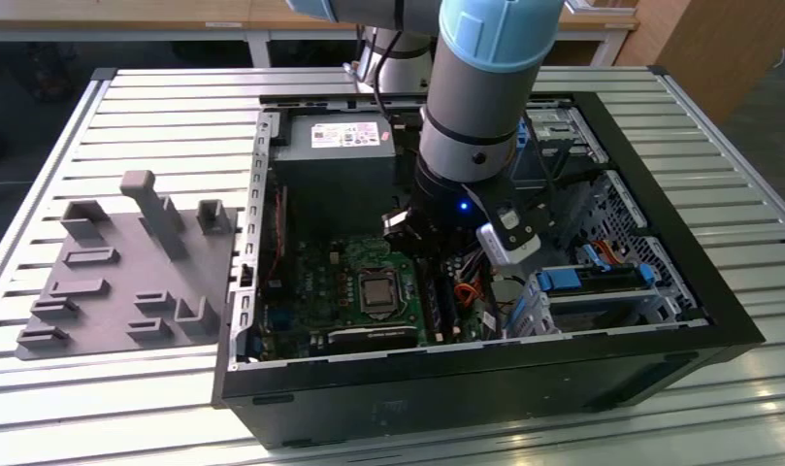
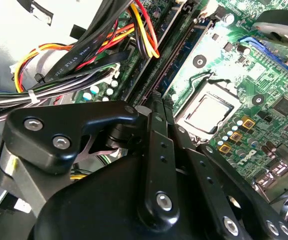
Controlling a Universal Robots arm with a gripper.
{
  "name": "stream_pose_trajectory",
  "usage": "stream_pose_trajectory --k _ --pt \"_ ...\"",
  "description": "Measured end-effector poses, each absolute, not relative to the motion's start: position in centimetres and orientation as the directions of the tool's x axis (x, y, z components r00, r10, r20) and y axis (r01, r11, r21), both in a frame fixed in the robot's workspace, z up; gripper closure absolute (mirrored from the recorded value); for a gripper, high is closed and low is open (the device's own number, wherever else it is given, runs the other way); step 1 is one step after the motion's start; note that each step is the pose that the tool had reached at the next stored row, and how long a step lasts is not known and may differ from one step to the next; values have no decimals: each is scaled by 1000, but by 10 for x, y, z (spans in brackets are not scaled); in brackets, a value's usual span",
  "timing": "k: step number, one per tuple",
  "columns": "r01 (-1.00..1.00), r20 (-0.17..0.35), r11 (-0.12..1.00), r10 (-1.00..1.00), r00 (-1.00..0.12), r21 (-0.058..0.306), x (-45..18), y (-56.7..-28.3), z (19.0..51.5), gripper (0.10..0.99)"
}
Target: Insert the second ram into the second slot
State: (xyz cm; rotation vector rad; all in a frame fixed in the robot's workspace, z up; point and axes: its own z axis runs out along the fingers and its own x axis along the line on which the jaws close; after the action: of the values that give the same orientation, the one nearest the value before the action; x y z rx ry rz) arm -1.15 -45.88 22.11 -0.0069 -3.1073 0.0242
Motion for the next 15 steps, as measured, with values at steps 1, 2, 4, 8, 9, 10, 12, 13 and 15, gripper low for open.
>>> stream_pose_trajectory --k 1,2,4,8,9,10,12,13,15 --pt "4 34 1000 5 -999 -16 -12 -459 221 969" --pt "4 34 1000 5 -999 -16 -12 -459 221 969" --pt "6 34 1000 7 -999 -16 -12 -459 221 969" --pt "25 34 1000 26 -999 -16 -11 -459 221 969" --pt "26 34 1000 26 -999 -16 -11 -459 221 969" --pt "26 34 1000 26 -999 -16 -11 -459 221 969" --pt "26 34 1000 26 -999 -16 -11 -460 221 969" --pt "26 34 1000 26 -999 -16 -11 -460 221 969" --pt "26 34 1000 26 -999 -16 -11 -460 221 969"
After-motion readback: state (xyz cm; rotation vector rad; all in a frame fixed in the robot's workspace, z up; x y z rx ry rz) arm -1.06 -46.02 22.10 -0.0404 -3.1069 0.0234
